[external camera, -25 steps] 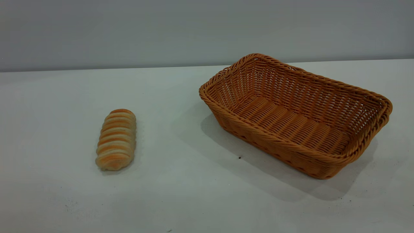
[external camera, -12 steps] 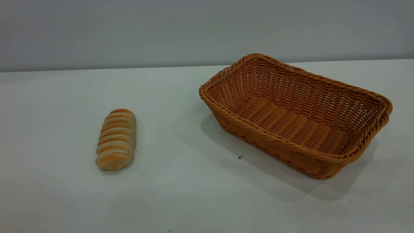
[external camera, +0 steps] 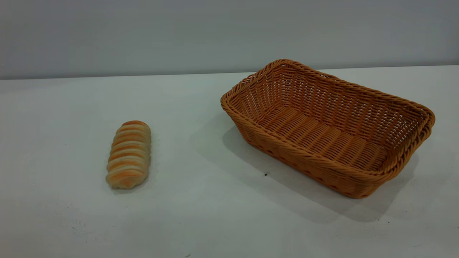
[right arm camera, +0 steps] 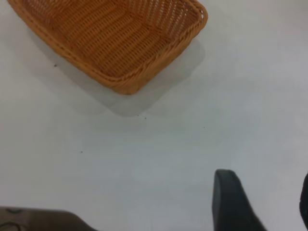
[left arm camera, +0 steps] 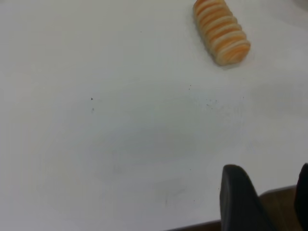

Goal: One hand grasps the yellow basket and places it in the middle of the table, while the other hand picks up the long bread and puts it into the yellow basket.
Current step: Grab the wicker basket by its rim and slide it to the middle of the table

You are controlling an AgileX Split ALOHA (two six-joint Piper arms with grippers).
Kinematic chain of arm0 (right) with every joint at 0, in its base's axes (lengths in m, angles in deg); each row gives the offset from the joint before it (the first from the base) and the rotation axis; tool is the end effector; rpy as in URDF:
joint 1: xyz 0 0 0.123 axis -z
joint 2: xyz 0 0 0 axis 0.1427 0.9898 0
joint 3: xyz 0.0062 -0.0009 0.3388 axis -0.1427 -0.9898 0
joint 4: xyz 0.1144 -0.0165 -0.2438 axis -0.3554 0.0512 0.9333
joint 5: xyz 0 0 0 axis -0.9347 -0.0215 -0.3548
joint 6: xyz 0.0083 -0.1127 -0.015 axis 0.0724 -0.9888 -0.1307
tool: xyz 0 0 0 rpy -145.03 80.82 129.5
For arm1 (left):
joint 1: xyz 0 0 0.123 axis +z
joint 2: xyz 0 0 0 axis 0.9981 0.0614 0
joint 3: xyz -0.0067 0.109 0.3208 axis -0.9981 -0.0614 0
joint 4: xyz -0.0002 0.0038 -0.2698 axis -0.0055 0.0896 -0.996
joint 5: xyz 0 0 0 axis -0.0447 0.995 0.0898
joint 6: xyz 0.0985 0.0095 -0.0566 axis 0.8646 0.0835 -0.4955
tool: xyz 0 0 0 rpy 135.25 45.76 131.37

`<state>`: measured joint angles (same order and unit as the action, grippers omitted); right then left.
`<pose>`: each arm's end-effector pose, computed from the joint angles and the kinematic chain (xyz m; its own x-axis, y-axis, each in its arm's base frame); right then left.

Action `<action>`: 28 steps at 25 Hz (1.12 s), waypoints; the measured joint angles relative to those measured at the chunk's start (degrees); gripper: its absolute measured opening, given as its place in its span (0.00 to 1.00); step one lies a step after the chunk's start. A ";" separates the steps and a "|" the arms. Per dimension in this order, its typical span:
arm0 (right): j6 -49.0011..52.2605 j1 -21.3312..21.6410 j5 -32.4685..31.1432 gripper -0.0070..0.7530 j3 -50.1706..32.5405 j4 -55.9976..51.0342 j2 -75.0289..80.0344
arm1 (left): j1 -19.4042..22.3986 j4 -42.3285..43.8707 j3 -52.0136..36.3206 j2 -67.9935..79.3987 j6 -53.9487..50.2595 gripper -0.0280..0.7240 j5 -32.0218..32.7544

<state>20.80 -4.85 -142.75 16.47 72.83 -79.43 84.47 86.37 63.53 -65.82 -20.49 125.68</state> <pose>-0.0102 0.0154 0.2632 -0.5992 0.0032 -0.8006 -0.0645 0.9965 0.0523 -0.0291 -0.0038 0.2638 -0.5054 0.1377 -0.8518 0.1331 0.9878 0.0807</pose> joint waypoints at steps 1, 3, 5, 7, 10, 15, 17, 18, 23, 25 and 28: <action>0.00 0.00 0.00 0.44 0.00 0.00 0.00 | 0.00 0.00 0.00 0.00 -0.13 0.51 0.00; 0.05 0.00 0.05 0.44 0.00 0.00 0.00 | 0.00 -0.05 0.00 0.00 -1.16 0.51 -0.09; 0.10 0.00 0.26 0.44 0.05 -0.42 0.00 | 0.00 -0.13 0.50 0.00 -3.61 0.51 -1.32; 0.22 0.00 1.26 0.44 0.56 -1.45 0.00 | 0.00 -1.30 1.83 0.00 -6.90 0.51 -6.32; 0.22 0.00 6.91 0.44 2.08 -4.71 0.00 | 0.00 -6.10 3.92 0.00 -8.41 0.51 -15.89; -0.70 0.00 20.49 0.47 4.09 -13.08 1.92 | 0.00 -15.71 5.02 2.46 -6.60 0.51 -30.55; -2.98 0.00 25.85 0.51 4.53 -16.76 5.21 | 0.00 -20.06 5.02 5.31 -3.14 0.51 -35.12; -4.77 0.00 28.11 0.53 4.70 -18.88 7.39 | 0.00 -22.76 5.02 6.89 -0.59 0.51 -37.44; -14.90 0.00 41.40 0.62 4.72 -30.73 21.05 | 0.00 -34.43 6.72 19.55 17.28 0.51 -45.13; -18.01 0.00 45.28 0.63 4.78 -35.29 26.80 | 0.00 -37.48 9.30 25.29 25.47 0.51 -46.10; -22.80 0.00 46.89 0.63 5.80 -40.85 35.86 | 0.00 -40.18 14.65 34.36 34.29 0.51 -45.53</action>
<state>-2.00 -4.85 -95.86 22.27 31.98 -43.57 84.47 46.18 78.18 -31.46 13.80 80.16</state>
